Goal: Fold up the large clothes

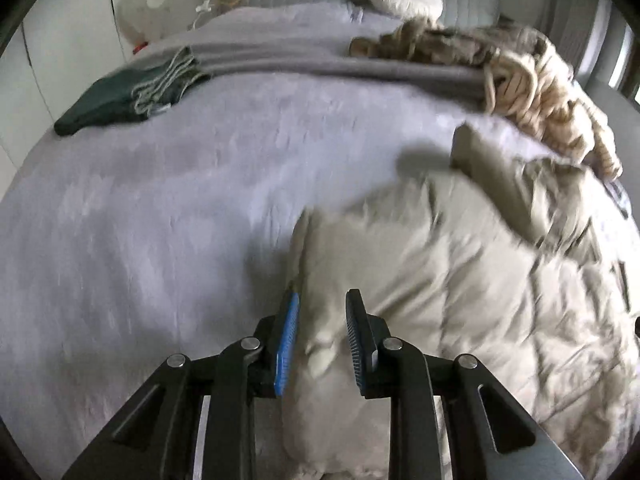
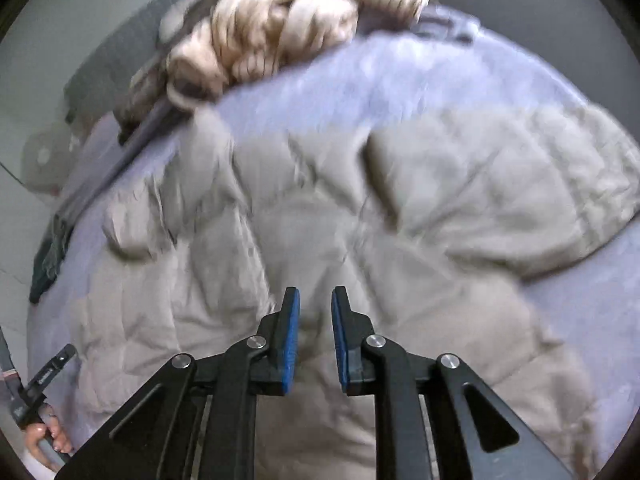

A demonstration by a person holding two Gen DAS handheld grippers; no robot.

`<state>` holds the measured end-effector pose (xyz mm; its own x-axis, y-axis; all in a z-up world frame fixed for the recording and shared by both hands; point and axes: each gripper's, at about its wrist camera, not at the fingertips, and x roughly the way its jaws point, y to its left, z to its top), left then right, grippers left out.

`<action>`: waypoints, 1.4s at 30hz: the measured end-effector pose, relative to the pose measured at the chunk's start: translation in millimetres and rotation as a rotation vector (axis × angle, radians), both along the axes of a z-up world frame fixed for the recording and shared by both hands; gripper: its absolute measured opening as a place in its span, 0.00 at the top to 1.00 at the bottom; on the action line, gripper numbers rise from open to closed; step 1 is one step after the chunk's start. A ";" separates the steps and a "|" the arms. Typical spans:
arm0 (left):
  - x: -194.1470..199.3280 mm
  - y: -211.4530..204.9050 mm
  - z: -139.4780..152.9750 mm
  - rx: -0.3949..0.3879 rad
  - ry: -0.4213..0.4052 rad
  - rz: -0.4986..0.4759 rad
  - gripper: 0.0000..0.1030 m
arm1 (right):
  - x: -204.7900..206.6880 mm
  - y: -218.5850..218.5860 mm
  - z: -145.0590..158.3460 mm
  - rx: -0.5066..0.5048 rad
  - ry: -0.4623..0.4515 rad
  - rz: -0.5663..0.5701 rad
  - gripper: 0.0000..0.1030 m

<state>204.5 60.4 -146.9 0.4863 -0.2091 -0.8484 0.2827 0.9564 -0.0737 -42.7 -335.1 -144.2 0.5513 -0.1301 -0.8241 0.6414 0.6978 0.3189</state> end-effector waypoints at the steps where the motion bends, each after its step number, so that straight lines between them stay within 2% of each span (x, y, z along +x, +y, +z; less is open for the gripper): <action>1: 4.3 -3.0 0.5 0.002 -0.002 0.002 0.74 | 0.1 -3.5 6.3 0.007 -0.028 0.014 0.82; 3: 12.1 -8.9 -6.8 0.015 0.014 0.009 0.74 | 9.6 -0.1 11.8 0.018 -0.055 0.085 0.82; 6: 13.7 -17.1 -30.5 0.063 0.052 0.019 0.74 | 24.1 20.3 4.7 0.040 -0.042 0.196 0.83; 8: 14.1 -19.6 -45.8 0.085 0.070 0.024 0.74 | 33.6 34.7 -11.8 0.039 0.010 0.246 0.83; 9: 13.4 -19.9 -51.2 0.087 0.070 0.025 0.74 | 38.4 37.9 -27.3 0.027 0.067 0.259 0.83; 11: 13.7 -21.5 -54.2 0.093 0.073 0.023 0.74 | 43.5 32.8 -51.0 0.040 0.118 0.261 0.88; 13: 14.5 -24.5 -52.5 0.120 0.078 0.018 0.74 | 45.4 24.3 -56.8 0.057 0.101 0.254 0.89; 16: 12.5 -31.3 -41.2 0.183 0.078 -0.005 0.74 | 39.6 16.1 -45.6 0.099 0.085 0.246 0.84; 21: -5.2 -38.0 -19.1 0.166 0.088 -0.047 0.74 | 10.4 0.2 -26.1 0.160 0.057 0.235 0.84; 23: -16.4 -42.9 -13.1 0.174 0.102 -0.059 0.74 | -2.0 -2.8 -22.5 0.184 0.049 0.209 0.80; 25: -28.3 -49.3 -9.0 0.173 0.121 -0.071 0.74 | -15.7 -8.0 -23.2 0.208 0.046 0.183 0.70; 30: -62.4 -75.6 -3.1 0.153 0.159 -0.125 0.74 | -48.0 -19.2 -19.2 0.249 0.037 0.123 0.60; 31: -70.0 -83.3 -3.2 0.161 0.165 -0.141 0.72 | -54.2 -23.2 -18.8 0.254 0.036 0.110 0.57; 32: -77.3 -92.4 -3.5 0.170 0.171 -0.161 0.44 | -63.5 -27.9 -18.6 0.258 0.035 0.095 0.56; 33: -84.3 -100.5 -2.3 0.173 0.167 -0.173 0.07 | -61.4 -28.7 -19.8 0.260 0.035 0.085 0.54; 34: -90.4 -106.0 0.9 0.172 0.150 -0.175 0.00 | -67.7 -33.1 -19.9 0.262 0.033 0.070 0.52; 36: -103.6 -120.9 6.4 0.169 0.117 -0.207 0.00 | -82.5 -43.5 -20.3 0.265 0.029 0.035 0.48; 42: -128.7 -169.6 7.0 0.169 0.145 -0.297 0.00 | -120.9 -76.5 -26.2 0.283 0.027 -0.039 0.44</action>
